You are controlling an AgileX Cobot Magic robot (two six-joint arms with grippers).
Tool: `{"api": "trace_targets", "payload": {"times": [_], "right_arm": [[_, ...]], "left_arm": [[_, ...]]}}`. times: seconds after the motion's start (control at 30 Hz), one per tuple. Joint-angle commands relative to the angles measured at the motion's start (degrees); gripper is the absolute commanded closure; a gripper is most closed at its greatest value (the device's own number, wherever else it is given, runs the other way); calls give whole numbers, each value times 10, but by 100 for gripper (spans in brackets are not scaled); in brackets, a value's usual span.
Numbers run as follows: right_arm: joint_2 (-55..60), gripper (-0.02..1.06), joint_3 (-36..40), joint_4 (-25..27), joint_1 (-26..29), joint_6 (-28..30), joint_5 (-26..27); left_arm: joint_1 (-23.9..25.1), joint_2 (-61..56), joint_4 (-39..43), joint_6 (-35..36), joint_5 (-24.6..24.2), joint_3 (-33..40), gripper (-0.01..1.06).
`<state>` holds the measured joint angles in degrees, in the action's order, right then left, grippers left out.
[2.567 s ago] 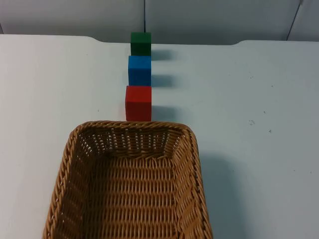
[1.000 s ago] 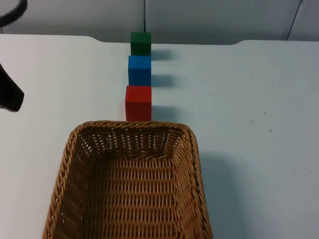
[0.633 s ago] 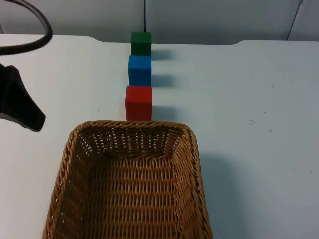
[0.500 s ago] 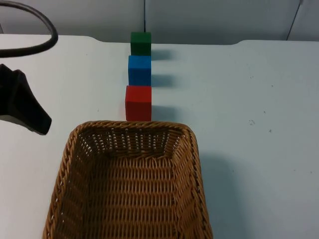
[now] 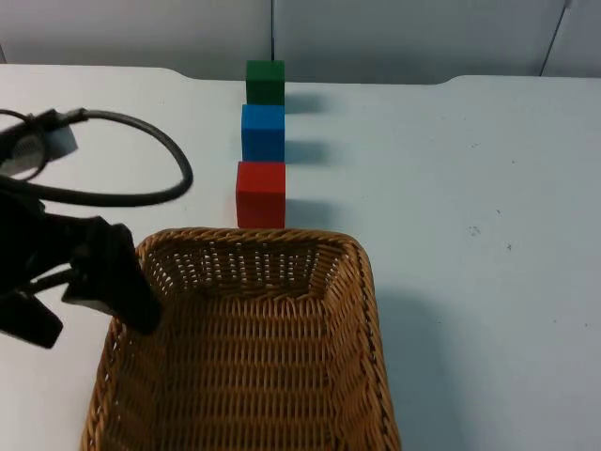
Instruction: Pick up the basket with the left hand and place the blue cube into the basket with the right hand.
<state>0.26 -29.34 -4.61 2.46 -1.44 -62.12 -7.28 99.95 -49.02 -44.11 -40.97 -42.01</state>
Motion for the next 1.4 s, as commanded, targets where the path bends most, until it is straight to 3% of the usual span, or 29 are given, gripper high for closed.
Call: {"api": "trace_targets", "payload": {"times": [0.0, 0.73, 1.37], "right_arm": [[-3, 0, 3, -2, 4, 0, 5], [-3, 0, 3, -2, 4, 0, 5], [-3, 0, 3, -2, 4, 0, 5]], "left_arm": [[-13, 24, -26, 2, 24, -1, 8], [-18, 54, -78, -20, 62, -1, 9], [-28, 54, -78, -23, 77, 1, 20]]}}
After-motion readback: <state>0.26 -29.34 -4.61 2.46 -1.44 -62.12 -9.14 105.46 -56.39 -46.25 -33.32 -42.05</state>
